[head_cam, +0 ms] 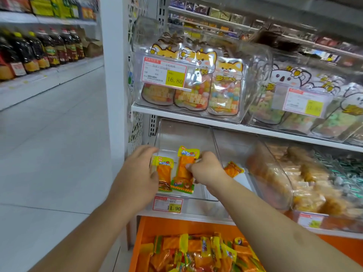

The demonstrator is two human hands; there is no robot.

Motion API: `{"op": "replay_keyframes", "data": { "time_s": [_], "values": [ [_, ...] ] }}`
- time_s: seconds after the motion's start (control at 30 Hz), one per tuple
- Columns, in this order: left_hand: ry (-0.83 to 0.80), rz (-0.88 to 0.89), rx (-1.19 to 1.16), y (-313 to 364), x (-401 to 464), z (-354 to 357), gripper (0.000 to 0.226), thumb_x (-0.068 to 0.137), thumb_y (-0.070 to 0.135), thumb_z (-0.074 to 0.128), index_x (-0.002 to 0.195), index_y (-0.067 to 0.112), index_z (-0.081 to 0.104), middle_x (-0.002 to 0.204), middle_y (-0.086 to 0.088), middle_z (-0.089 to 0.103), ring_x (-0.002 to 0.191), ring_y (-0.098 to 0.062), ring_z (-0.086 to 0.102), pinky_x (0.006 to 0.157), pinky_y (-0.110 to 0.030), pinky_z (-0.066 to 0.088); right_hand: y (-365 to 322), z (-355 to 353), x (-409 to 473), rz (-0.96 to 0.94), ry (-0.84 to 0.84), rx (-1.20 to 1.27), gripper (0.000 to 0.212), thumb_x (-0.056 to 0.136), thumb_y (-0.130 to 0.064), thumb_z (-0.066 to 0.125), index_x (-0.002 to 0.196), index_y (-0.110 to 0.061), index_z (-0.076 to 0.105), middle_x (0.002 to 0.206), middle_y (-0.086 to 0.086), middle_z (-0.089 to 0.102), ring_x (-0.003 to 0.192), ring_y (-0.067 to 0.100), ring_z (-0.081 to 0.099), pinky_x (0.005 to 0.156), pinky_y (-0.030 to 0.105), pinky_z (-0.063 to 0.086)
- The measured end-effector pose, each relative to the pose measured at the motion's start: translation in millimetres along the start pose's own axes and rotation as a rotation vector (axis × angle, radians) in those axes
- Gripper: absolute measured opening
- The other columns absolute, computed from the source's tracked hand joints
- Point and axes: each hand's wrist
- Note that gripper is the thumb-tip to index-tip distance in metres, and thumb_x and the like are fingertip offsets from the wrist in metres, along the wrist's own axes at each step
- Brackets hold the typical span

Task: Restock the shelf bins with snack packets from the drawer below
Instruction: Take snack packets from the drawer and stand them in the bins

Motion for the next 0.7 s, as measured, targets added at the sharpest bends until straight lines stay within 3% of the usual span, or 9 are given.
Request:
{"op": "replay_keyframes", "data": {
  "time_s": [0.07,0.23,0.37,0.47,0.53,0.63,0.7],
  "values": [
    [-0.051,0.009,0.031,-2.9,0.4,3.4,0.065,0.1,0.014,0.061,0.157,0.03,0.036,0.163,0.014,0.033,0.146,-0.009,0.038,0.107,-0.02,0.031,4.3,13.9,22.0,0.001,-0.01,-0.171,0.004,0.077,-0.007,0.064,0.073,-0.006,0.065,0.071,0.012,0.064,0.068,0.033,0.067,0.063,0.049,0.06],
    [-0.024,0.014,0.01,-13.3,2.7,9.5,0.068,0.098,0.011,0.062,0.156,0.035,0.036,0.162,0.02,0.031,0.142,-0.004,0.04,0.1,-0.014,0.03,11.6,34.1,51.0,0.032,-0.012,-0.336,0.013,0.088,-0.007,0.064,0.1,-0.003,0.066,0.098,0.015,0.069,0.094,0.033,0.069,0.068,0.03,0.048],
    [0.005,0.014,-0.013,-18.0,5.5,14.8,0.065,0.095,0.013,0.065,0.15,0.037,0.041,0.157,0.023,0.035,0.129,-0.002,0.048,0.088,-0.009,0.034,15.9,43.7,56.1,0.023,0.036,-0.459,0.038,0.096,-0.024,0.07,0.126,-0.006,0.055,0.127,0.017,0.065,0.12,0.036,0.062,0.084,0.032,0.049],
    [0.009,0.016,-0.008,-18.1,4.2,16.4,0.065,0.095,0.014,0.066,0.15,0.037,0.04,0.157,0.024,0.032,0.129,-0.001,0.046,0.083,-0.004,0.028,22.3,46.4,54.4,-0.092,0.032,-0.641,0.057,0.095,-0.036,0.071,0.14,-0.009,0.047,0.137,0.018,0.055,0.131,0.038,0.051,0.103,0.043,0.049],
    [0.006,0.018,0.004,-17.3,3.0,16.4,0.066,0.095,0.014,0.065,0.151,0.037,0.038,0.158,0.024,0.029,0.134,-0.004,0.046,0.087,-0.007,0.03,25.3,41.9,50.9,-0.223,-0.018,-0.628,0.06,0.092,-0.033,0.073,0.144,-0.017,0.049,0.141,0.013,0.053,0.134,0.035,0.048,0.108,0.042,0.045],
    [0.0,0.028,0.001,-15.8,1.2,16.1,0.067,0.096,0.017,0.066,0.152,0.038,0.036,0.16,0.025,0.026,0.138,-0.007,0.045,0.095,-0.015,0.034,23.2,37.6,41.9,-0.452,-0.228,-0.583,0.067,0.083,-0.036,0.082,0.144,-0.025,0.057,0.139,0.004,0.06,0.131,0.025,0.052,0.112,0.033,0.039],
    [0.0,0.039,-0.007,-15.7,0.0,15.8,0.067,0.097,0.018,0.066,0.153,0.037,0.036,0.162,0.025,0.026,0.139,-0.007,0.044,0.099,-0.017,0.036,22.3,43.5,39.5,-0.525,-0.335,-0.669,0.08,0.074,-0.055,0.082,0.145,-0.029,0.056,0.14,0.0,0.061,0.13,0.022,0.051,0.115,0.035,0.036]
  ]
}}
Point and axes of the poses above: each hand's wrist, its own x-axis towards the middle knuckle, its own z-axis out of the palm, y = z × x
